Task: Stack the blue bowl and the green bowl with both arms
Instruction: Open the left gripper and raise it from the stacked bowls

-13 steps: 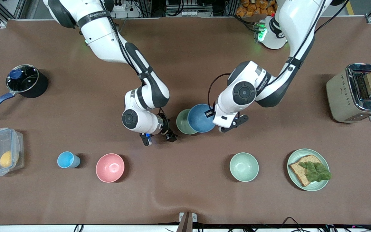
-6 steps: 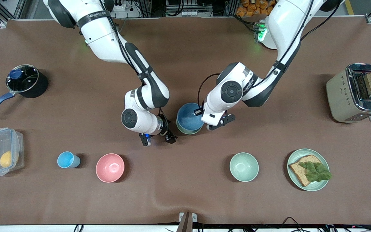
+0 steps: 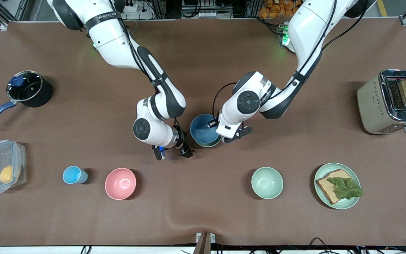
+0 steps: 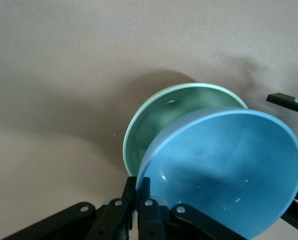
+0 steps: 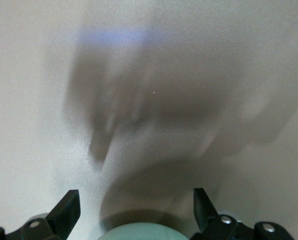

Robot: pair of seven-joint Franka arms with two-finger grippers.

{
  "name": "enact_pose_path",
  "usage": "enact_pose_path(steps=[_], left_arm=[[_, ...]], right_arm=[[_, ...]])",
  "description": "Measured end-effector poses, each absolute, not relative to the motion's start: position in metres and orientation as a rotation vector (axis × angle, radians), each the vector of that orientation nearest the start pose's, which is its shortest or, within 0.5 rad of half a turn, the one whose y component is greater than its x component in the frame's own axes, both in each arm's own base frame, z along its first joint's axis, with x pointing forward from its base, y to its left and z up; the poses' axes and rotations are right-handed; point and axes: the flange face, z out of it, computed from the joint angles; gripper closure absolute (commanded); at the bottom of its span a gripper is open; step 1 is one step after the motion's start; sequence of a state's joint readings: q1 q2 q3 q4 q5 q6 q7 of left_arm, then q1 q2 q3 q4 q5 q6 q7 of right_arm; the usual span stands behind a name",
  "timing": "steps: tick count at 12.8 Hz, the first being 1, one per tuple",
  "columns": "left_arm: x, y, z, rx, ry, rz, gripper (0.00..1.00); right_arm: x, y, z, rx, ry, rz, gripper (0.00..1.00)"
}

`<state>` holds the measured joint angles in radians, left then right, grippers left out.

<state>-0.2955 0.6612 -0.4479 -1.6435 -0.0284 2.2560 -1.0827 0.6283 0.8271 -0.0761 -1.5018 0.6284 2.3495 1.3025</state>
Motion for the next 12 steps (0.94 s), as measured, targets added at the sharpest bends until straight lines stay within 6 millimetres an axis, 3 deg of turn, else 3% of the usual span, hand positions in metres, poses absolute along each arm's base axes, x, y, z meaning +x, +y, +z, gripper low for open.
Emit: enact_pose_path(steps=[5,7,8,9,12], left_arm=[[0.531,-0.435,0.242,-3.215,-0.737,0.394,0.98],[0.53,-0.436,0.238,-3.212,-0.735,0.402,0.53],[0.53,-0.436,0.237,-3.211,-0.735,0.403,0.06],[0.53,-0.435,0.237,-3.211,-0.736,0.403,0.0],[0.532,-0.436,0.239,-3.216,-0.739,0.397,0.0]], right_arm=[[0.6,0.392,0.179,-2.382,1.569,0.432,0.0],[0.6,0.391,0.178,-2.379,1.569,0.425,0.0],[0.6,0.391,0.178,-2.378,1.569,0.422,0.0],[0.601,0.391,0.178,-2.377,1.57,0.419,0.0],[0.602,0.389,0.177,-2.376,1.573,0.416,0.0]])
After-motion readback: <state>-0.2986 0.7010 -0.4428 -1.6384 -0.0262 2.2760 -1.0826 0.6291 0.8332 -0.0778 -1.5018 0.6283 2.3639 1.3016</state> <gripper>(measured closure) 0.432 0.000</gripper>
